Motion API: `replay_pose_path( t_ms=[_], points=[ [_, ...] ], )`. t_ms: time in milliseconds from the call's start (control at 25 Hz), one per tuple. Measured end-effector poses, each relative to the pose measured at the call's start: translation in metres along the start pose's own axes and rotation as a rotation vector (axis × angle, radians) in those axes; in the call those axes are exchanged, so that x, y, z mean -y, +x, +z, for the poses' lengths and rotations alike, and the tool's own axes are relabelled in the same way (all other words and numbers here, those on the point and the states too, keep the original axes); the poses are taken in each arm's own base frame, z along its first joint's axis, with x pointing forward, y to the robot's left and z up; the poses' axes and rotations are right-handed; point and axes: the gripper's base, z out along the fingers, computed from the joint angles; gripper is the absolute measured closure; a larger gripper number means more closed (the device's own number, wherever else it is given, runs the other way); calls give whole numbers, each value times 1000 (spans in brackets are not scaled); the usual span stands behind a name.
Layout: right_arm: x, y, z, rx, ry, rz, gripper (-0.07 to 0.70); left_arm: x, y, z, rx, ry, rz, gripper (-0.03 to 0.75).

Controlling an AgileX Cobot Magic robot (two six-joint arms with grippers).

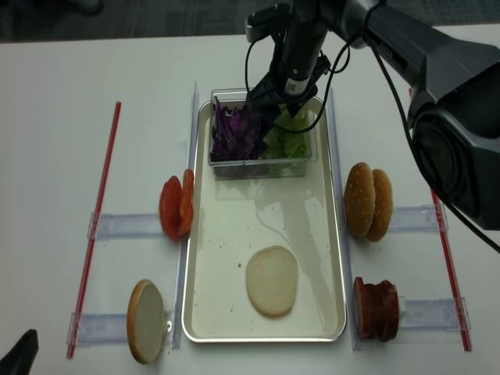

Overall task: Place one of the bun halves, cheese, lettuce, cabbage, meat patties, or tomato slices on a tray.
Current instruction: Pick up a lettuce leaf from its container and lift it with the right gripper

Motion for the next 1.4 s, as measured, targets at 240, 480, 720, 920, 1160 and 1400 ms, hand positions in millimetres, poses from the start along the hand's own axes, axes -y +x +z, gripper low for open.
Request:
replay_pose_path(
  t_ms=[240,480,720,920,1160,1400],
  points=[
    [3,2,9,-19,6,-1,192,0,0,0,0,0,0,349],
    [3,2,9,-19,13,-4,293,0,0,0,0,0,0,349],
    [3,2,9,-19,15,-6,346,0,0,0,0,0,0,349],
    [4,1,9,-17,15,-8,378,0,0,0,0,0,0,349],
    [4,1,9,-17,15,-14,448,0,0,0,0,0,0,349],
    [2,0,3,-4,15,-26,463,0,0,0,0,0,0,349]
  ],
)
